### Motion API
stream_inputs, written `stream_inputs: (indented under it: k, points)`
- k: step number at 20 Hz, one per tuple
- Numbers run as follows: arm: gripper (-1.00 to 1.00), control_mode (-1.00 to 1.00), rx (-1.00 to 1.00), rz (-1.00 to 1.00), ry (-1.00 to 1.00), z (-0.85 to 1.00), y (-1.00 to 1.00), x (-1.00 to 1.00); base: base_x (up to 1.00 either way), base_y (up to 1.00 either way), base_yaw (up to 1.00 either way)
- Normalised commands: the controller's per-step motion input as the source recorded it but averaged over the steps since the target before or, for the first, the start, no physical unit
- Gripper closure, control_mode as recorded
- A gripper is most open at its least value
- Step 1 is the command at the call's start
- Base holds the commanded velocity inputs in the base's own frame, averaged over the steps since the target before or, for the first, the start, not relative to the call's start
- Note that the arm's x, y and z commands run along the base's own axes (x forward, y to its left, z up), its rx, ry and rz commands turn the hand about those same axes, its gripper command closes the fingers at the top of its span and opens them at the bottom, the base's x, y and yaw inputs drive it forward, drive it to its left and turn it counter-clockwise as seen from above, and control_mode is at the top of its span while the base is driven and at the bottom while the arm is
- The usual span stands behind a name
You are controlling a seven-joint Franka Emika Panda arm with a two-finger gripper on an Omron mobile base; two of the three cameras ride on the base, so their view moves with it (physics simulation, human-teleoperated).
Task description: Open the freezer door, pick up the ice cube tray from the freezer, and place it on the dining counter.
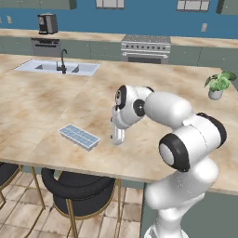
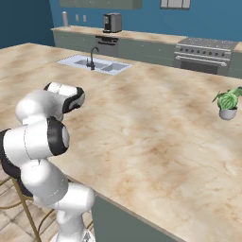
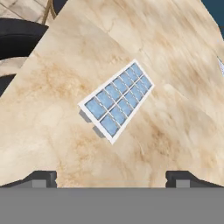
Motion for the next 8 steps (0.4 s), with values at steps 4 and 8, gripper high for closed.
stream_inputs:
  k: [4, 8]
  points:
    - [-1.0, -1.0, 0.0, -0.16, 0.25, 0.97, -0.22, 0.0, 0.0, 0.0, 0.0]
    - [-1.0, -1.0, 0.0, -0.15, 0.26, 1.0, -0.16, 0.0, 0.0, 0.0, 0.0]
